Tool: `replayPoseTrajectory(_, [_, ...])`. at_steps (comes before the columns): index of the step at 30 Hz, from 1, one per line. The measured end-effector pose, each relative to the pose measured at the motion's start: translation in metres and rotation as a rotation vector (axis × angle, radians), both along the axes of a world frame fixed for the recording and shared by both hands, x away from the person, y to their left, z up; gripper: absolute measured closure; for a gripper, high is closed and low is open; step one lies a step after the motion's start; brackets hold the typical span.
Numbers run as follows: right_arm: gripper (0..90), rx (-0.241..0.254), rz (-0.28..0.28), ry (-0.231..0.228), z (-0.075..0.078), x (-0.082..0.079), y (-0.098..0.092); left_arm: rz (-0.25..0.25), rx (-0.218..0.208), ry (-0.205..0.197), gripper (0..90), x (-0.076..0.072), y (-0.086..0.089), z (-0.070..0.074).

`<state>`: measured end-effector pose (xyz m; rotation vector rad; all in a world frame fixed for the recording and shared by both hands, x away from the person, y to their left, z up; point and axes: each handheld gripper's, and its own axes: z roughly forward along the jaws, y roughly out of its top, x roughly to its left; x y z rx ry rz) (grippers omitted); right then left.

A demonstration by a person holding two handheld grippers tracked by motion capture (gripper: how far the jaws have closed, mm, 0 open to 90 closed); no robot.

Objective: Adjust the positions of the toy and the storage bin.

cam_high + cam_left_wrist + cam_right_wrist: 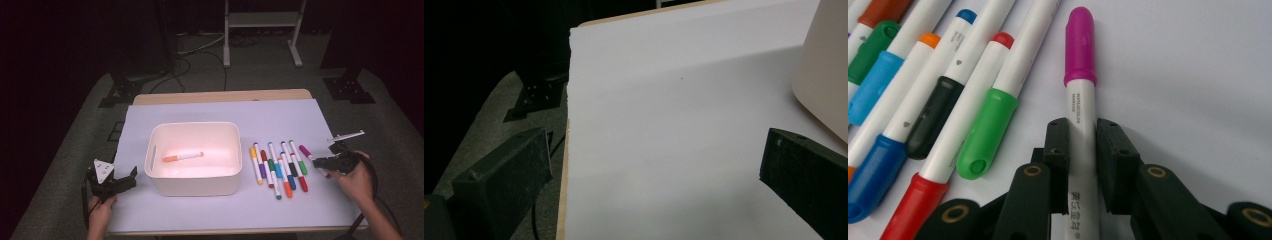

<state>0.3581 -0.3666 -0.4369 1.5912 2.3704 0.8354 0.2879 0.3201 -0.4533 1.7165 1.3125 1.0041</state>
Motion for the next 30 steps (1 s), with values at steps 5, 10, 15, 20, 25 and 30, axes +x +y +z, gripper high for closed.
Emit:
replayPoseTrajectory(5, [75.7,0.061,0.018,0.02,0.004,-0.003,-0.002,0.003,-0.004,0.001,0.0,0.0,0.0,0.0])
replayPoseTrajectory(10, [75.7,0.157,0.066,0.02,0.019,-0.009,0.003,0.0,0.0,-0.001,0.0,0.0,-0.001,0.0])
replayPoseTrajectory(15, [75.7,0.221,0.137,0.0,0.043,-0.015,0.017,0.002,-0.002,0.0,0.0,0.0,0.0,0.0])
replayPoseTrajectory(20, [75.7,0.285,0.213,-0.016,0.066,-0.019,0.033,0.001,-0.001,-0.001,0.0,0.0,0.0,0.0])
replayPoseTrajectory(25, [75.7,0.311,0.279,-0.025,0.086,-0.02,0.051,-0.001,-0.001,0.001,0.0,0.0,0.0,0.0])
replayPoseTrajectory(30, [75.7,0.312,0.345,-0.047,0.106,-0.021,0.073,-0.005,0.001,0.0,0.0,0.0,0.0,0.0])
